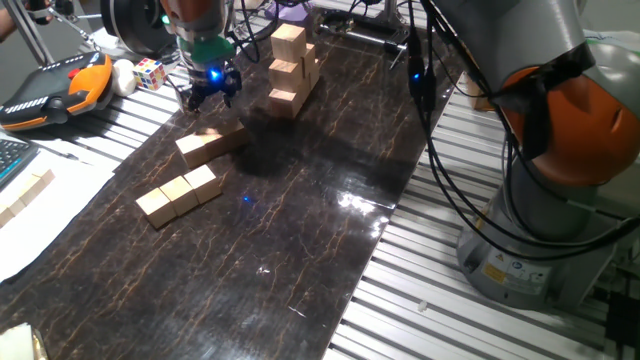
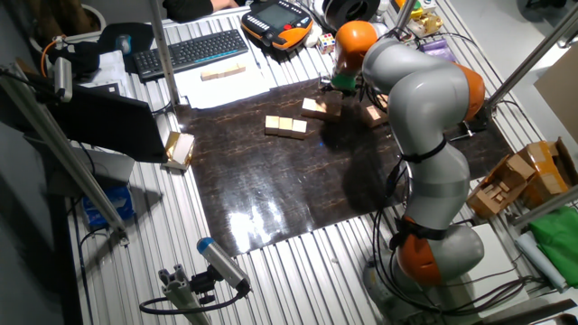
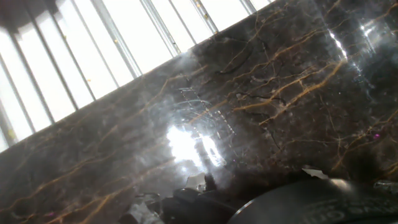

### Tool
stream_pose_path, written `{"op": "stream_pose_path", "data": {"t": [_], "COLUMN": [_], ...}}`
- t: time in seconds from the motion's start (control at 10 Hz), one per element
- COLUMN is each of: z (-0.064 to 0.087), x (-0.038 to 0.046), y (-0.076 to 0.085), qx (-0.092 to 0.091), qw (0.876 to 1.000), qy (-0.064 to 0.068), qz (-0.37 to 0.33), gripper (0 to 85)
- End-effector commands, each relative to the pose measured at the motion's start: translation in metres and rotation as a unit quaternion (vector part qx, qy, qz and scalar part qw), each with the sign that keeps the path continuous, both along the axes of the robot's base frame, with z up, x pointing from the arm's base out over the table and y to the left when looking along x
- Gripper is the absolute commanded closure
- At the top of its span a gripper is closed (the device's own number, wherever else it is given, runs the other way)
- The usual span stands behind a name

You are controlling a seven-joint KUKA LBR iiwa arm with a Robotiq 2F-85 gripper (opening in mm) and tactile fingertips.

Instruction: Stack the blocks into a pyramid shape

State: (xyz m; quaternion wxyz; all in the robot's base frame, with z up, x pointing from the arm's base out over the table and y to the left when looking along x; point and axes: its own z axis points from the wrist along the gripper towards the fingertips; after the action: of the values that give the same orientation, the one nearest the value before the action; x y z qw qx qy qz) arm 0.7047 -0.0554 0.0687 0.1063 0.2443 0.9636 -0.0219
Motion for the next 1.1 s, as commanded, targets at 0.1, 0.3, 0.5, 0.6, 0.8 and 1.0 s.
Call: {"op": "stream_pose_path", "data": {"t": [0.1, 0.3, 0.5, 0.6, 0.8, 1.0], "z": [-0.006, -0.011, -0.017, -0.019, -0.020, -0.020], "x": [0.0001, -0.0017, -0.0063, -0.0091, -0.0113, -0.0148], "y": [-0.002, -0.005, -0.003, 0.001, 0.004, 0.006], "qx": [-0.003, -0.001, 0.004, 0.000, 0.008, 0.008], "qw": [1.000, 1.000, 1.000, 1.000, 0.999, 0.998], "qy": [0.001, 0.016, 0.025, 0.029, 0.048, 0.057], "qz": [0.003, 0.010, 0.008, 0.003, 0.003, 0.004], "gripper": [9.7, 9.3, 9.3, 9.0, 8.3, 8.0]}}
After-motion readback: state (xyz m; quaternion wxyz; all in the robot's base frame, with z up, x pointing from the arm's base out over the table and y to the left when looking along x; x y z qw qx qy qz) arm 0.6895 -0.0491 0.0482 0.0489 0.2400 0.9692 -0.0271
